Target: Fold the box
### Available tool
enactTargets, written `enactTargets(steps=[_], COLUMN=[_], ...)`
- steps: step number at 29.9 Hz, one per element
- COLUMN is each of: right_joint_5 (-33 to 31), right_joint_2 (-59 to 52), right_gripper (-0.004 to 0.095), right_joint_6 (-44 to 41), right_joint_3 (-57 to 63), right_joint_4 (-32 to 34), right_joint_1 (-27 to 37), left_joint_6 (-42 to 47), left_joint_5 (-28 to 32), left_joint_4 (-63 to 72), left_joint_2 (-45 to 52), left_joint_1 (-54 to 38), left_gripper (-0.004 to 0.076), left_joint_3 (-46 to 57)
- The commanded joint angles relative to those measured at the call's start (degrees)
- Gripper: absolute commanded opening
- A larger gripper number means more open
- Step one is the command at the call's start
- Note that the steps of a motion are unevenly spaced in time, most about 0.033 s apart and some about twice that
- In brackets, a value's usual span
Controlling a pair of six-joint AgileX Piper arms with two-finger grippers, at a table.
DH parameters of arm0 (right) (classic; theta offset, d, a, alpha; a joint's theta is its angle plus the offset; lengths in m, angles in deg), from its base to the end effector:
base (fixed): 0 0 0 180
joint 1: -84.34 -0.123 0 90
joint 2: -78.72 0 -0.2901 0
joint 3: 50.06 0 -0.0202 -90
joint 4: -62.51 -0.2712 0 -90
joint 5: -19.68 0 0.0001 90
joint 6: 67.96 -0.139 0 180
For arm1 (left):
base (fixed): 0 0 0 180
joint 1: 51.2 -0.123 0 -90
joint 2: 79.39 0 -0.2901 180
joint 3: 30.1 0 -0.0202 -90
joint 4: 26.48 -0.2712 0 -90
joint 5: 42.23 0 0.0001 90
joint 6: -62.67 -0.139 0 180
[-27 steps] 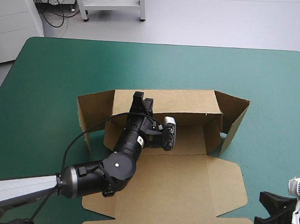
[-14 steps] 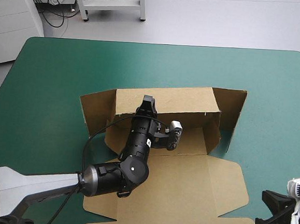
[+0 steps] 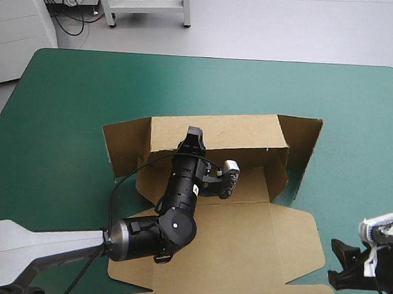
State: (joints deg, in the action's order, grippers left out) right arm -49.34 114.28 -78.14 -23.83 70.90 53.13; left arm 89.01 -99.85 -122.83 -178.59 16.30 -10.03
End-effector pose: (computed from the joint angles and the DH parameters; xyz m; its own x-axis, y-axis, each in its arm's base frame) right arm 0.0936 0.0345 0.3480 -0.6052 -0.2224 -0.7644 -0.3522 0.9359 0.0066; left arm 0.2471 -0.2917 0.2694 0.1608 0.9865 0.0317 0.1731 -0.0598 0.9831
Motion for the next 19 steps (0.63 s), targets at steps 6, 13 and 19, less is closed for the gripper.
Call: enactTargets(steps=[6,13,19], right_joint_5=[1.89,2.77,2.77], right_joint_2=[12.49,20.72,28.29], right_gripper=[0.0833,0.0833,0.0831], right_joint_6=[-6.45,-7.45,-6.62], right_joint_3=[-8.21,-19.36,-26.38], right_joint_4=[11.82,16.96,17.70], right_joint_1=[0.17,0.17,0.27], left_joint_6=[-0.07,0.23,1.04], left_joint_5=[-4.47,-5.94,-6.61], left_joint_4=[-6.27,-6.27,-6.27], left_joint_2=[2.01,2.01,2.01], left_joint_1=[1.93,1.93,1.93], left_gripper=[-0.0032,-0.0032,-0.0032], left_joint_3=[-1.60,-1.60,-1.60])
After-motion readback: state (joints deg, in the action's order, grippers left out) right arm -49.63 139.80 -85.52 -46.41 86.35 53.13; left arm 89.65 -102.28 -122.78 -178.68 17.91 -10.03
